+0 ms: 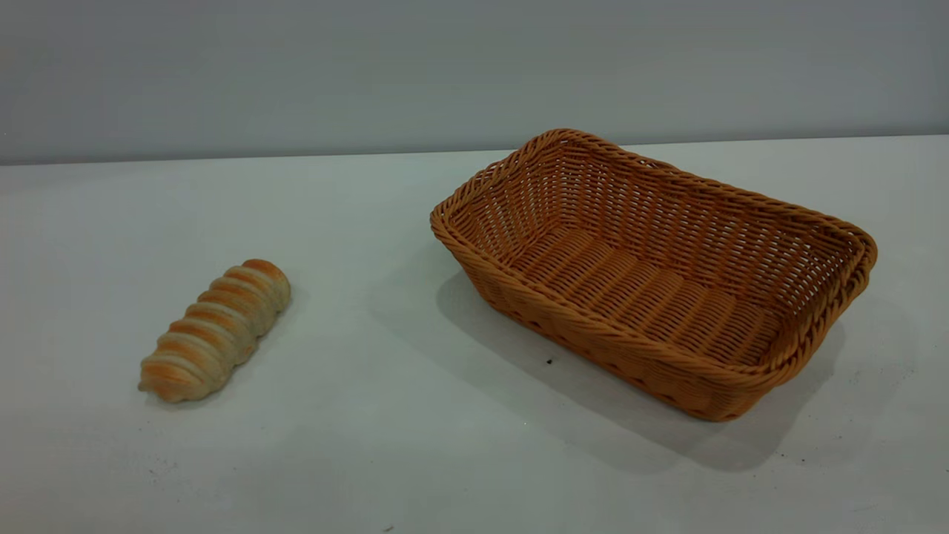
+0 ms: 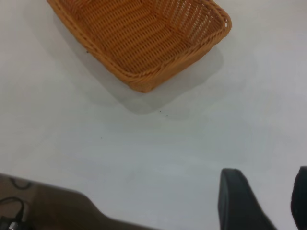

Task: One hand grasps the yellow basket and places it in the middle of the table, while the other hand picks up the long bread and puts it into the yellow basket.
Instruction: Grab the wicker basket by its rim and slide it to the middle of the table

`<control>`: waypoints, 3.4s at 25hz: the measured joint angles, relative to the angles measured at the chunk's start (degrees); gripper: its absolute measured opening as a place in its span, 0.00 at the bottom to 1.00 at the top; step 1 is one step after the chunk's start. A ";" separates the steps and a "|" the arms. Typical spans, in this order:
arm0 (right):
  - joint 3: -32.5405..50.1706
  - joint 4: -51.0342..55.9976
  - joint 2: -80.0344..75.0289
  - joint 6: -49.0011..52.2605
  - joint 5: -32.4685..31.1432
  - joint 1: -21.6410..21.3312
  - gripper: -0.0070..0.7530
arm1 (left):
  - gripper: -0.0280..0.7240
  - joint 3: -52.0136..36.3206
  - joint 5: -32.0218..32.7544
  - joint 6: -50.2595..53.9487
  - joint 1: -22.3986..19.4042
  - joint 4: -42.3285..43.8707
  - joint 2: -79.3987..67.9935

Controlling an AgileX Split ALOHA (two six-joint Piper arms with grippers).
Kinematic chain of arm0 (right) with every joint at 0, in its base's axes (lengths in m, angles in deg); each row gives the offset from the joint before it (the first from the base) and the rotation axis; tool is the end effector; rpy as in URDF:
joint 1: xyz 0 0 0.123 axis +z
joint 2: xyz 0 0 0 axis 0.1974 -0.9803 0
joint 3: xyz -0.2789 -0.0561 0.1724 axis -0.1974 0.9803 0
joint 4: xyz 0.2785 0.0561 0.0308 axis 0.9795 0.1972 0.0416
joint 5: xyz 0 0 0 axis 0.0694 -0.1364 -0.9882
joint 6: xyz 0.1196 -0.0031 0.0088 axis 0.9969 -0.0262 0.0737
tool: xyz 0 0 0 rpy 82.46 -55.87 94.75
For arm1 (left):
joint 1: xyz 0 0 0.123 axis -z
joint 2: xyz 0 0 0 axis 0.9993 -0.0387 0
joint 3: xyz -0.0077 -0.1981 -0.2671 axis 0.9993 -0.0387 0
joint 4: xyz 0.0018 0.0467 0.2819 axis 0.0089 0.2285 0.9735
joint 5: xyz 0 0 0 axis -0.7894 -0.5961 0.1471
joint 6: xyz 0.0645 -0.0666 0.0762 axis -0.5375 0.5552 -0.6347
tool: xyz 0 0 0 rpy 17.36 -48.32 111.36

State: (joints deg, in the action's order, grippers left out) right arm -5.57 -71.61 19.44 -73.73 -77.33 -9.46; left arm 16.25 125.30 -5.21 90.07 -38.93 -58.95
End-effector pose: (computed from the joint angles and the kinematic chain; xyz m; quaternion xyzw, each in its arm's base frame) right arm 0.0133 0.0191 0.2682 -0.0931 0.8865 0.0552 0.4500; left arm -0.0026 0.0022 0.2688 0.0265 0.8697 0.0054 0.4929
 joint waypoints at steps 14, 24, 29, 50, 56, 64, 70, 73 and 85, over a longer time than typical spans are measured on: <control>0.00 0.00 0.00 0.00 0.00 0.00 0.35 | 0.54 0.00 0.00 0.00 0.00 0.00 0.00; 0.00 0.00 0.00 0.00 0.00 0.00 0.35 | 0.54 0.00 0.00 0.00 0.00 0.00 0.00; 0.00 0.00 0.00 0.00 0.00 0.00 0.35 | 0.54 0.00 0.00 0.00 0.00 0.00 0.00; -0.25 2.32 -0.05 8.19 18.40 0.00 0.35 | 0.54 1.63 -34.39 2.11 0.00 -13.71 -3.47; -0.31 13.23 -9.82 4.24 46.48 0.00 0.35 | 0.54 1.63 -53.61 -8.43 0.00 -22.71 -16.87; -0.84 22.78 -43.41 -10.19 54.15 0.00 0.35 | 0.54 9.42 -59.13 -20.12 0.00 -24.71 -47.61; -6.08 25.40 -64.81 -13.02 52.53 0.00 0.36 | 0.54 24.57 -54.53 -30.32 0.00 -24.71 -71.92; -9.62 25.72 -71.90 -13.08 50.81 0.00 0.42 | 0.54 32.37 -51.05 -33.25 0.00 -24.71 -82.71; -14.87 30.73 -87.28 -13.31 51.50 0.00 0.75 | 0.54 51.55 -46.71 -38.31 3.41 -24.65 -106.12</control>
State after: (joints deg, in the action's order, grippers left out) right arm -20.44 -40.88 -67.84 -87.05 -25.83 -9.46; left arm 67.80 78.58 -43.52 93.48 -63.57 -165.07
